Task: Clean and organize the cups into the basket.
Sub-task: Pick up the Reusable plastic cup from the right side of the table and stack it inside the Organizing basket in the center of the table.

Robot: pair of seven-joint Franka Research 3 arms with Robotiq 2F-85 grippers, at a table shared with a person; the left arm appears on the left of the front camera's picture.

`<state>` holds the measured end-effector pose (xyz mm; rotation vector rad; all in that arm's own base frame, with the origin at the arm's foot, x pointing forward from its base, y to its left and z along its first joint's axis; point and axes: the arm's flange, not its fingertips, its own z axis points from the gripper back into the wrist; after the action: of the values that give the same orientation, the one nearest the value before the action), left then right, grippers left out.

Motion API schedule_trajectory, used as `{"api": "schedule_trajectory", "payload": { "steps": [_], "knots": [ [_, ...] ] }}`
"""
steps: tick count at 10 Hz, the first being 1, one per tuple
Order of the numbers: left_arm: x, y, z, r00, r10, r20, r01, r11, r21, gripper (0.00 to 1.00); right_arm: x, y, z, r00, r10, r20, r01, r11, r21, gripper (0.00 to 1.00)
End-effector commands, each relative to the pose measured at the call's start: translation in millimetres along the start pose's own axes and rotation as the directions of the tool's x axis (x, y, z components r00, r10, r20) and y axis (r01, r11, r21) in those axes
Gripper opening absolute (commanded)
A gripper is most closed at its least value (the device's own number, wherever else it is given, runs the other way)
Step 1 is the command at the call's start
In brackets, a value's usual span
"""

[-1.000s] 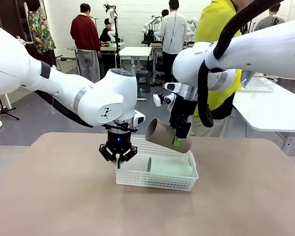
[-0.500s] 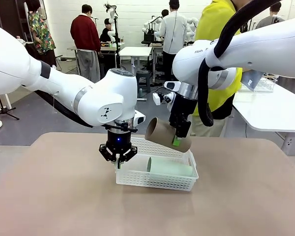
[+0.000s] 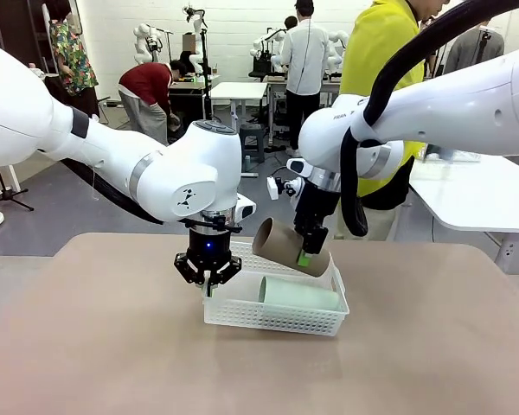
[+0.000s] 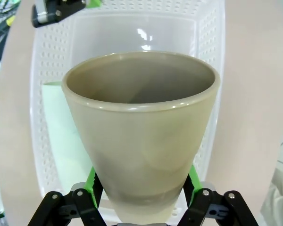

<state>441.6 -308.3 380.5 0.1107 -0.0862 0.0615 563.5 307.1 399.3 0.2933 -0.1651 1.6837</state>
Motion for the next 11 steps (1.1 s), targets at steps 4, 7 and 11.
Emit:
{"api": "schedule_trajectory", "payload": {
  "steps": [4, 7, 11],
  "knots": [
    [0, 1, 0, 1.000, 0.001, 0.001, -0.001, 1.000, 0.001, 0.00, -18, -3, -25, 0.998, -0.069, 0.001, 0.069, 0.998, -0.001, 0.81],
    [0, 1, 0, 1.000, 0.001, 0.001, -0.001, 1.000, 0.001, 0.00, -20, -5, -30, 0.998, -0.057, 0.012, 0.057, 0.998, 0.017, 1.00],
    [0, 1, 0, 1.000, 0.001, 0.001, -0.001, 1.000, 0.001, 0.00, -16, 5, -10, 0.998, -0.033, 0.055, 0.033, 0.999, -0.004, 1.00]
  ]
}}
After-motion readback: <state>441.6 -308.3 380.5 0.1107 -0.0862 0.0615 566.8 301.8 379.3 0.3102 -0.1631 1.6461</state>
